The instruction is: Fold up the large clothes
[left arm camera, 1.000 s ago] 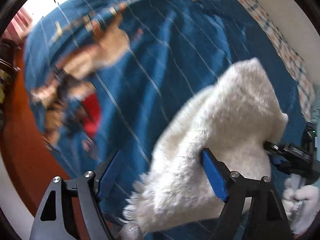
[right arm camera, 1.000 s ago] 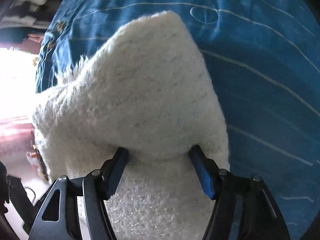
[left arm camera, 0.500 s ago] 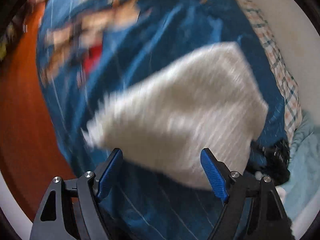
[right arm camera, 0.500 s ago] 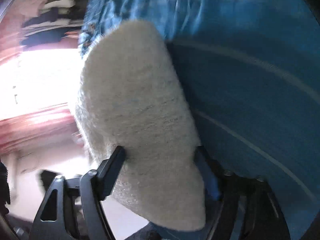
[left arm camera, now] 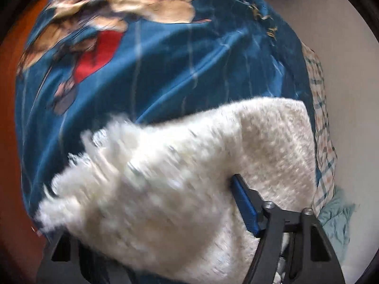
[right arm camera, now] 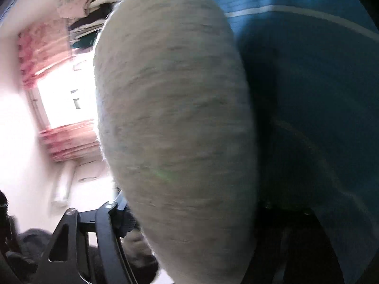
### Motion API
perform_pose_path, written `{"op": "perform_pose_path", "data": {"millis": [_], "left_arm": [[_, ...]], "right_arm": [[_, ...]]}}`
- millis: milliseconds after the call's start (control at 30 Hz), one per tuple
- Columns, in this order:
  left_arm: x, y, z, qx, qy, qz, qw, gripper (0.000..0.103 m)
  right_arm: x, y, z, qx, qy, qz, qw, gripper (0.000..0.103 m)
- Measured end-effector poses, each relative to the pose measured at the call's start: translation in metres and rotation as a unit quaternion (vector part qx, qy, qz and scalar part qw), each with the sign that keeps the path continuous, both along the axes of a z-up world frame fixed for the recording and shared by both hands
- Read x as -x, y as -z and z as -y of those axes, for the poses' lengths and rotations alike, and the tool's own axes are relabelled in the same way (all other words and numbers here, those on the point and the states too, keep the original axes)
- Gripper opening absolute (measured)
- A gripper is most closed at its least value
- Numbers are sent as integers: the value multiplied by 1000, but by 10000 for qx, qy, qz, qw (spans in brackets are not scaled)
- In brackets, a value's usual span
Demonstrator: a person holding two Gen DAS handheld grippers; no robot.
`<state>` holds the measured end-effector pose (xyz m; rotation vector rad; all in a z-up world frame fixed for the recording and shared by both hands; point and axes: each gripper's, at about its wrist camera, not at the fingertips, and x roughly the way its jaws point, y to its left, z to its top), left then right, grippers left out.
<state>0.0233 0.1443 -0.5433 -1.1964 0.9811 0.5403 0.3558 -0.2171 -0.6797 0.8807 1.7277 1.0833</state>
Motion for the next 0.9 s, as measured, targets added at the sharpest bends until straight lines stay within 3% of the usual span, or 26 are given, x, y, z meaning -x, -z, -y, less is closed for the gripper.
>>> {"op": "perform_pose_path", "data": {"millis": [33,133,267,433,600,667,900], "left_arm": [[-4,-1,-1,-16,109,4,9999,44],[-14,-9,-4,-181,347,-37,9992,36],[-18,-23,-17,-117,495,39,9987,33],[-57,-59,-35,-180,1022,262,9943,32],[-136,-100,-44,-257,1660,702,9833,32],[-185,-115,-45,-302,1890,957,9768,32],[-352,-138,-27,-648,2455,1686,9524,32]], "right_arm": [[0,0,0,-41,101,-33,9999,76],[4,-19,2,-108,497,47,9987,64],[12,-54,9,-120,836,71,9964,55],[6,-103,6,-296,1267,132,9914,53],[-44,-155,22,-572,1906,402,9792,53],[-74,-170,31,-677,2192,537,9718,53],[-200,-184,61,-1011,2894,886,9477,53]]}}
